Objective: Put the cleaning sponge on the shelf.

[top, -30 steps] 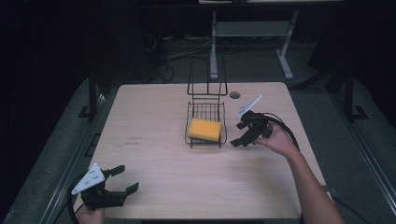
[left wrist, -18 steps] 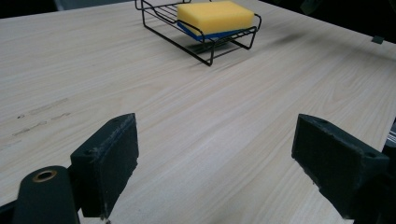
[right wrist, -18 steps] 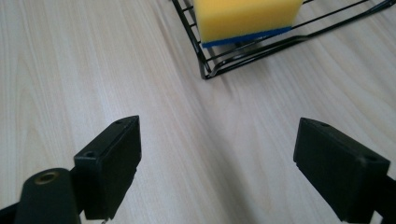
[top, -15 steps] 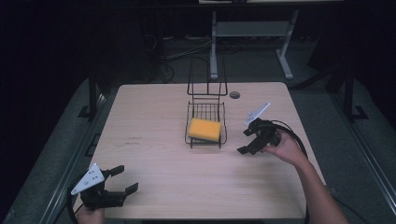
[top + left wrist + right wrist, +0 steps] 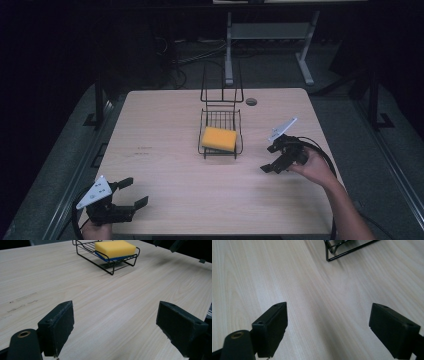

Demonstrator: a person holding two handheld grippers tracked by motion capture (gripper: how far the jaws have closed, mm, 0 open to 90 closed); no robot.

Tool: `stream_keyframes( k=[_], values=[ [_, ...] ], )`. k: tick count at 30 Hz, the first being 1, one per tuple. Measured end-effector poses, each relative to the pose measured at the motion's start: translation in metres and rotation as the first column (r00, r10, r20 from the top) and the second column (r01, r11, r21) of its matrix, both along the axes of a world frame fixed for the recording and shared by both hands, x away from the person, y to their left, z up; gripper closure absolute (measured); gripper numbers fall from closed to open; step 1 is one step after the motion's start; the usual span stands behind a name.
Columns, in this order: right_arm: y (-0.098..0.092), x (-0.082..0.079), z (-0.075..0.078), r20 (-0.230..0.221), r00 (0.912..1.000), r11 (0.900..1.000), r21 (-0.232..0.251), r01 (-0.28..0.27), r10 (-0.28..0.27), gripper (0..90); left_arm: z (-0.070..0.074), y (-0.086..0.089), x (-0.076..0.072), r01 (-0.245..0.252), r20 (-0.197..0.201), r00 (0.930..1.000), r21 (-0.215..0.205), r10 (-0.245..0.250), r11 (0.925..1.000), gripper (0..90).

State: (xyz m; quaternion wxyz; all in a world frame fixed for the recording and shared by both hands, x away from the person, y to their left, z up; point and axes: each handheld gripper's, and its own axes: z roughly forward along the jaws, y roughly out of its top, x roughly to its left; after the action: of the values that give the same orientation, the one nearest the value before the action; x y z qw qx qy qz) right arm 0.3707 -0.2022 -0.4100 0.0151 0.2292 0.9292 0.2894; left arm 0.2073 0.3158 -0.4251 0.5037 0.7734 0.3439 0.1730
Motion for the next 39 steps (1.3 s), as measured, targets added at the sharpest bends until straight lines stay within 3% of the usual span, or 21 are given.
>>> stream_keyframes(
  k=[25, 34, 39],
  values=[
    [-0.018, -0.025, -0.01, -0.009, 0.9999, 1.0, -0.012, 0.012, -0.012, 14.9, 0.0, -0.001, 0.0, 0.002, -0.003, 1.0, 0.001, -0.002, 1.0, 14.1],
    [-0.025, -0.033, -0.014, -0.032, 0.999, 0.999, -0.024, 0.029, -0.03, 14.9, 0.0, 0.0, -0.001, 0.001, -0.003, 1.0, 0.001, -0.001, 1.0, 14.0],
    [-0.028, -0.038, -0.012, -0.019, 0.9994, 0.999, -0.026, 0.027, -0.028, 14.9, 0.0, -0.001, 0.0, 0.004, -0.004, 1.0, 0.003, -0.004, 1.0, 14.1]
  ],
)
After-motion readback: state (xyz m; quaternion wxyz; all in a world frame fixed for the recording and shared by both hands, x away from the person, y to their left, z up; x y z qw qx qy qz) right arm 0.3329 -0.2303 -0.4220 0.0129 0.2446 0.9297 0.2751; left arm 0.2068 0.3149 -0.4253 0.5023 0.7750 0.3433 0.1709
